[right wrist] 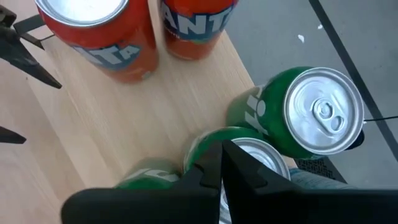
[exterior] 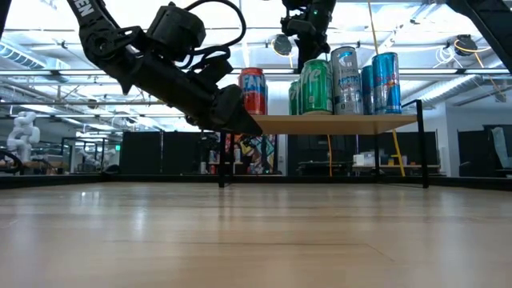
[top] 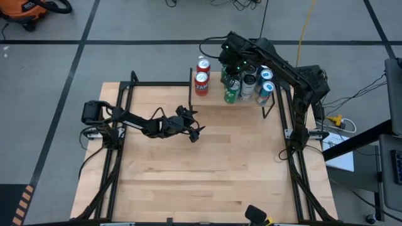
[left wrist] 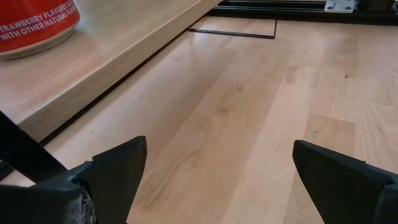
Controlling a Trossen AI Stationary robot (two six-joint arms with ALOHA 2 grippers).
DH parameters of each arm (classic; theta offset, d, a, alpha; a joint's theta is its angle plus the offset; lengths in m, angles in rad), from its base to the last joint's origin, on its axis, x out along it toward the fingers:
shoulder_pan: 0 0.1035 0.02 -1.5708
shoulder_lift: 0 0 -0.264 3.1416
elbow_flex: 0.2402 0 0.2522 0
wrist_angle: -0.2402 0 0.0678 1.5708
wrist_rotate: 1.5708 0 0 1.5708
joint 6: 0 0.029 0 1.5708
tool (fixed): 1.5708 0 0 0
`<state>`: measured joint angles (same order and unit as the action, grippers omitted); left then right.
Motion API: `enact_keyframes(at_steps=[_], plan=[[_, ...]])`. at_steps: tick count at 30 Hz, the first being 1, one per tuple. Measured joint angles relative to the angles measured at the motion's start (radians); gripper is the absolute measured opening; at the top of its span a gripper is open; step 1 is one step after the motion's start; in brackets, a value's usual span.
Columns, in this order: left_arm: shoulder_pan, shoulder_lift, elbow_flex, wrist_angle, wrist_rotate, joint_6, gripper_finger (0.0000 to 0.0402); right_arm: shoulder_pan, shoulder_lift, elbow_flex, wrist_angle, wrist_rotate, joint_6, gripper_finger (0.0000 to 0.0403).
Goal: Place canned beverage on shelf
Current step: Adjust the green soda cans on the shelf
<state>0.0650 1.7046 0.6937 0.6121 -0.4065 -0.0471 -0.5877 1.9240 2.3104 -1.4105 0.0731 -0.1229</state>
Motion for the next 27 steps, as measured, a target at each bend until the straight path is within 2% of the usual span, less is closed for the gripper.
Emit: enact_keyframes(at_steps=[7,14,21,27], plan=[[0.0,0.0,0.0,0.0,0.0,0.0,0.0398,0.0,0.0,0.0,0.008,0.002,-0.013,0.0],[0.0,0.0,0.001,0.0,0.0,0.0,0.0398,-0.001,0.0,0.0,-0.033,0.107,-0.005,0.0],[0.0,0.0,0.001,0.0,0.0,0.0,0.0398,-0.001,0.002,0.0,-0.045,0.106,0.002,0.0],[0.0,0.0,0.001,-0.001,0.0,-0.001,0.0398,-0.002,0.016,0.002,-0.033,0.033,-0.004,0.0]])
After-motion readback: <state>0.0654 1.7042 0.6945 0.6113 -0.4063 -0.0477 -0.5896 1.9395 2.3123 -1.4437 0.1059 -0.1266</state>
